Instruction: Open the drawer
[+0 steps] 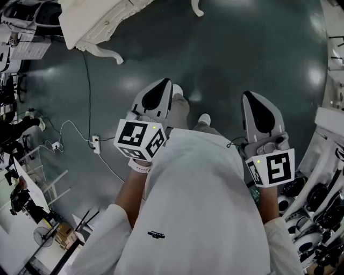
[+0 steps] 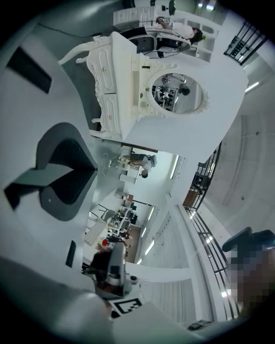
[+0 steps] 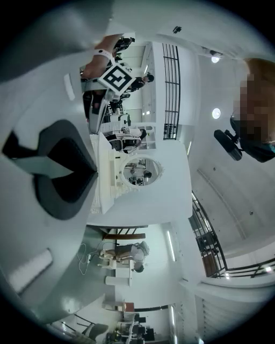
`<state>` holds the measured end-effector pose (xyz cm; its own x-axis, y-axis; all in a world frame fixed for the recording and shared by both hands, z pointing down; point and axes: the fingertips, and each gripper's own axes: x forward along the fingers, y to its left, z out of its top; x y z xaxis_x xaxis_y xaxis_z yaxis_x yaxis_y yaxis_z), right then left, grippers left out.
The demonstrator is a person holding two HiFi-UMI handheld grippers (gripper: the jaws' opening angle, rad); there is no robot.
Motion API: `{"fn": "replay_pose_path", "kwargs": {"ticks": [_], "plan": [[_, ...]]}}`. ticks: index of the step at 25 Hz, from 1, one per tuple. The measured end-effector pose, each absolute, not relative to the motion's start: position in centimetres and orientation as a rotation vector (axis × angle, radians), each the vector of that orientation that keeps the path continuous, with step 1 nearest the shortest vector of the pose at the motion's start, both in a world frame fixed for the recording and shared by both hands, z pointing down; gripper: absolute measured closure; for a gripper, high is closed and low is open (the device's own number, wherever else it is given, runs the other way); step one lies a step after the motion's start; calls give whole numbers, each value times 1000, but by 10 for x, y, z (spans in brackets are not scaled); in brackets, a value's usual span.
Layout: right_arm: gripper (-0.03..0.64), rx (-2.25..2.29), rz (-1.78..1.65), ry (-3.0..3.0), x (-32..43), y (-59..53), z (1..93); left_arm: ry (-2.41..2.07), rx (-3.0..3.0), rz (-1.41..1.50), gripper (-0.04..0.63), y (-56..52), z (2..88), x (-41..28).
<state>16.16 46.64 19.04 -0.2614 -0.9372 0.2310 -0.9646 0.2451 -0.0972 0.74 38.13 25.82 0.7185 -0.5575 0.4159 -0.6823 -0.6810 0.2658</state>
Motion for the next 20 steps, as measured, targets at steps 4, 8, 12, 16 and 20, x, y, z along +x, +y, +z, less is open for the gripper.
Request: {"fn": "replay_pose_path", "kwargs": {"ticks": [4,8,12,16,20], "plan": [[606,1784,329,-2415,141,479,194,-945,2507,317,586,419,225,-1],[606,1747,355,-2446,119,481,198,-942,2506,293,586,440,212,-12],[606,1751,412,-2411,97,470,206,-976,2493,289,586,446,206,-39],[606,1729,388,-2437,66,460,200,-1020,2502,270,586,445,197,-74],[606,1706,339,-2452,33,448,195,-1049,2509,232,586,434,192,-109]]}}
